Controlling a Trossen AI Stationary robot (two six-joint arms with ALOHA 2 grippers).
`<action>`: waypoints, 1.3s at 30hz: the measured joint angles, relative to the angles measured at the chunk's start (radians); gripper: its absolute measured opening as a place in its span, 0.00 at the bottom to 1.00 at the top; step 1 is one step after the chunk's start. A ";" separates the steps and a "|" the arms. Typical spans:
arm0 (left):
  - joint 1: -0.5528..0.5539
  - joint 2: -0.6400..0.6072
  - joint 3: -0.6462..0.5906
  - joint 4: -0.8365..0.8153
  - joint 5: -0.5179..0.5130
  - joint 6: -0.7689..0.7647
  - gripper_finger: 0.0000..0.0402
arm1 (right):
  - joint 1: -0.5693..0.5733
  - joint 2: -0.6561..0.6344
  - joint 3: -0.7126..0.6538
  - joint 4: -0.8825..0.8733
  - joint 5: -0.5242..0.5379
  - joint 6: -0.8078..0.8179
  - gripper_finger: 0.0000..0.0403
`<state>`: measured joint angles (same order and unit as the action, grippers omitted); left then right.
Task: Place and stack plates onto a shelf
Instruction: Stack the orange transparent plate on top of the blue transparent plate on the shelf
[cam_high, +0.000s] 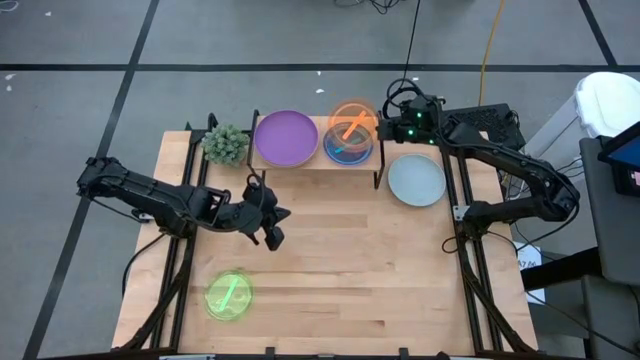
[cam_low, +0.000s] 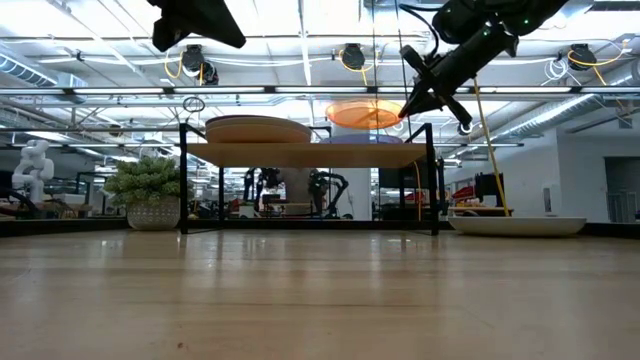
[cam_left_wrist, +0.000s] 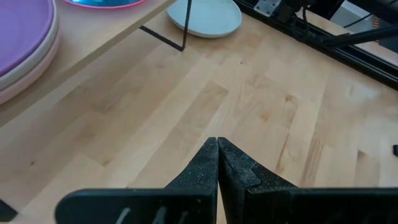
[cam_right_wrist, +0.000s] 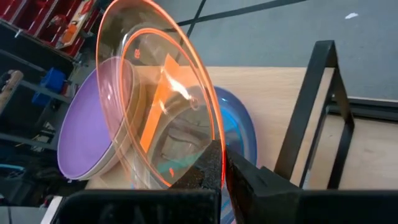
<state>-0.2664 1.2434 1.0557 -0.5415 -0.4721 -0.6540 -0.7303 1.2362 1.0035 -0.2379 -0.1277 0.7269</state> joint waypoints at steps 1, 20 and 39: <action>0.001 0.000 0.000 0.000 0.000 0.000 0.01 | 0.007 0.000 0.000 0.000 0.003 -0.004 0.00; 0.005 0.000 0.000 0.001 0.000 0.011 0.01 | 0.131 0.000 0.000 0.016 0.209 -0.006 0.00; 0.016 0.000 0.000 0.025 0.000 0.023 0.01 | 0.131 0.001 -0.047 -0.022 0.200 0.035 0.00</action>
<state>-0.2506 1.2434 1.0555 -0.5169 -0.4721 -0.6308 -0.5991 1.2369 0.9570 -0.2600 0.0727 0.7614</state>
